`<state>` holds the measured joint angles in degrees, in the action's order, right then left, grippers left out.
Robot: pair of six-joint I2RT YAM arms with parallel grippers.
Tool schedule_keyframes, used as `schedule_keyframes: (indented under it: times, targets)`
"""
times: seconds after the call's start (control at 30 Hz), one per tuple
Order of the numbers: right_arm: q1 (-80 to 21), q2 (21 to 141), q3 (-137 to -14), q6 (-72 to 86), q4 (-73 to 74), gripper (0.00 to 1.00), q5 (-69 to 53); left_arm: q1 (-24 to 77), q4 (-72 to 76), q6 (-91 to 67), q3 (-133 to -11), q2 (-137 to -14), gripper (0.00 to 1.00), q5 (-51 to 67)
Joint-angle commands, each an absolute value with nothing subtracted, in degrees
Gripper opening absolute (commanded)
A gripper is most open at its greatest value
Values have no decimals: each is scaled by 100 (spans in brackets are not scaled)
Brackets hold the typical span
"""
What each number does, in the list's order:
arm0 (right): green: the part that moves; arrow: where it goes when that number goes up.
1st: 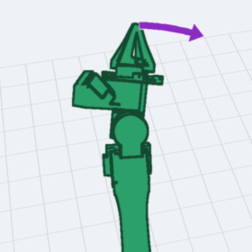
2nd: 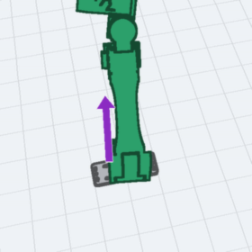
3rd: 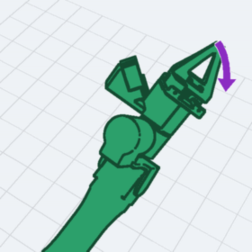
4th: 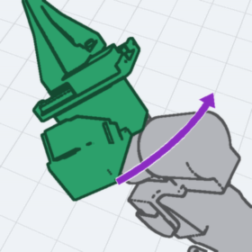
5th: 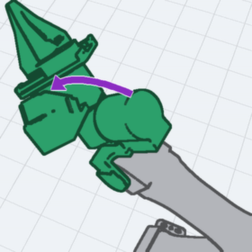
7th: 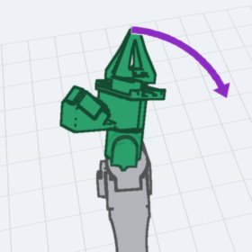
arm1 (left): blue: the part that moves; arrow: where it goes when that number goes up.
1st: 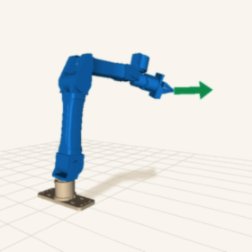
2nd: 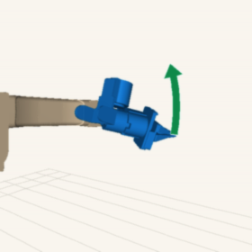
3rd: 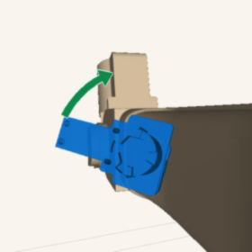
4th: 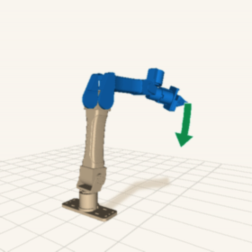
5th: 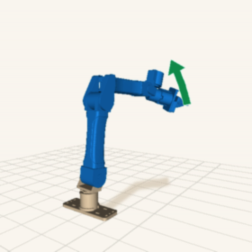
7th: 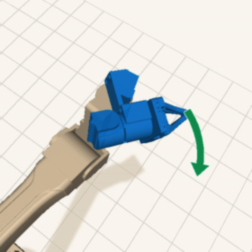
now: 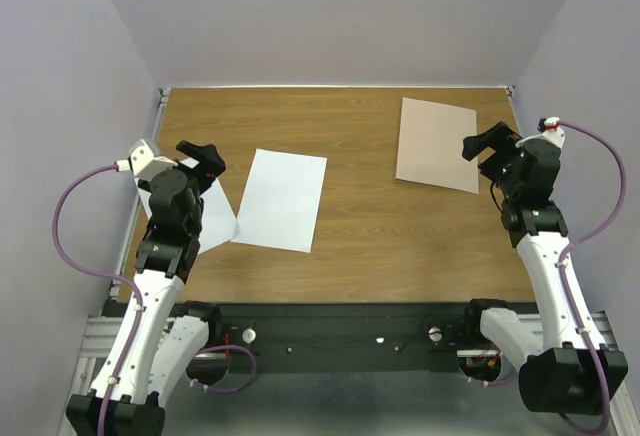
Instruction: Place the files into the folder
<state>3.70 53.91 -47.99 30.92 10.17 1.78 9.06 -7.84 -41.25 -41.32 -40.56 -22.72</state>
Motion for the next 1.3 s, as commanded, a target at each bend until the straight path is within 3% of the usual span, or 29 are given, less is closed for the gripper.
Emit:
schedule_keyframes:
  times: [0.0, 0.47, 0.6, 0.97, 1.27]
  targets:
    - [360, 5291, -4729, 3111, 853, 100, 88, 870, -993, -4175, -4078, -4025, 98, -2426]
    - [360, 5308, -4658, 3138, 818, 100, 290, 870, -976, -4201, -4061, -4122, 98, -2417]
    - [360, 5922, -4737, 3085, 686, 100, 360, 870, -870, -4166, -4052, -4254, 98, -2303]
    - [597, 10436, -7809, 2690, 694, 100, 511, 870, -747, -4043, -4175, -4930, 98, -2180]
    - [826, 12645, -10044, 1899, 966, 100, 737, 861, -563, -3938, -4297, -5501, 98, -2285]
